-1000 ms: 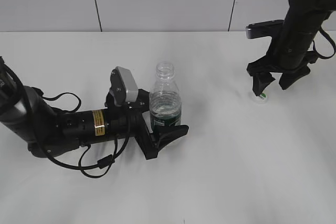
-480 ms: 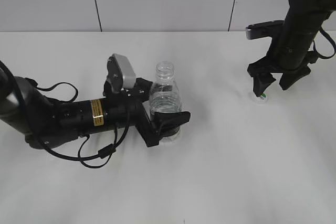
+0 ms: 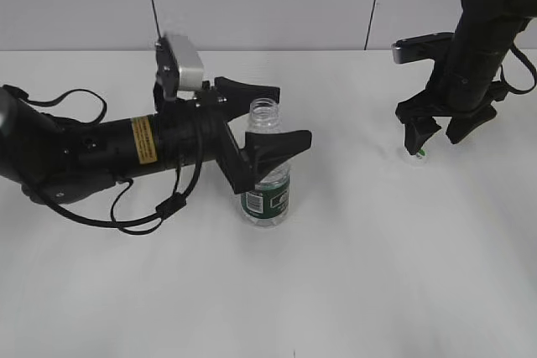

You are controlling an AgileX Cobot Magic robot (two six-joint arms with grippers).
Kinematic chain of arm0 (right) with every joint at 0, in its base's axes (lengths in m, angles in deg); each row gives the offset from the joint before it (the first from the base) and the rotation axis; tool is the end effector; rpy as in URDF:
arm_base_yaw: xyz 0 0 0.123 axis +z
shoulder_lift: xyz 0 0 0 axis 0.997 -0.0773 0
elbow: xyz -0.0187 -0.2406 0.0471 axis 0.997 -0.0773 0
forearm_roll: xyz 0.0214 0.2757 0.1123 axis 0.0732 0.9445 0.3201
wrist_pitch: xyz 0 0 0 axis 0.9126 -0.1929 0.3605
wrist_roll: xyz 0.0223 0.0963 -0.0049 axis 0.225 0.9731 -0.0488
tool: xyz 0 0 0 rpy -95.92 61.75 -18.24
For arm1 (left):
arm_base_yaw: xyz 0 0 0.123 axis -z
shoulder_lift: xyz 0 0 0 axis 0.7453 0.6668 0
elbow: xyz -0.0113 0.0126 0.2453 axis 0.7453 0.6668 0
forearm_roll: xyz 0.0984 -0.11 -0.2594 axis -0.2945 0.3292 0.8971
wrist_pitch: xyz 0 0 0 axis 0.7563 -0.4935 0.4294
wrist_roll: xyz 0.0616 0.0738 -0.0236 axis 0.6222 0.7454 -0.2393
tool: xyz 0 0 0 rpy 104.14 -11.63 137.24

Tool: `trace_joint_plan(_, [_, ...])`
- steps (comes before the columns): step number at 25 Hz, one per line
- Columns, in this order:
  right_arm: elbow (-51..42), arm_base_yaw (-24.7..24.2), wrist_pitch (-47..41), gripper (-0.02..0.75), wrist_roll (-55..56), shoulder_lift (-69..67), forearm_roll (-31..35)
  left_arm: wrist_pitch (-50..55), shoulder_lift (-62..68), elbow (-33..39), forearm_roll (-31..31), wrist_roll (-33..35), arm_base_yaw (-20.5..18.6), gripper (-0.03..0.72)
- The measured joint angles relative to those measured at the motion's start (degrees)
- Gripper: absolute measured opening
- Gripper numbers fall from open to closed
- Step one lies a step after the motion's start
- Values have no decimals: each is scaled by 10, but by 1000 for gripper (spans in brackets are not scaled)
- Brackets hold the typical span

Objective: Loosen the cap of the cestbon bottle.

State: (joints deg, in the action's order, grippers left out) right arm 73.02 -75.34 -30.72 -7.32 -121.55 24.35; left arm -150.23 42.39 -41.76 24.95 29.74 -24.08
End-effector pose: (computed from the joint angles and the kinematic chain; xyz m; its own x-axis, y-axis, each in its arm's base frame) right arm 0.4370 0.0817 0.0728 -0.9116 -0.3949 -0.1142 -0.3977 0.9175 0.0019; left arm 0.3035 -0.2150 0.0474 -0.0600 0.0557 -0.9966 0.9450 0.3249 -0.0388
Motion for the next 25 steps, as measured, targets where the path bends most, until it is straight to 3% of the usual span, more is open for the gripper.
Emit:
trace_joint_plan(11, [0, 0, -13, 575, -1, 0, 0, 4, -113, 0, -18, -91, 0, 579])
trace_joint_plan(16, [0, 0, -29, 575, -1, 7, 0, 103, -184, 0, -14, -118, 0, 579])
trace_joint_plan(25, [0, 0, -41, 576, -1, 80, 0, 362, -293, 1, 154, -122, -8, 564])
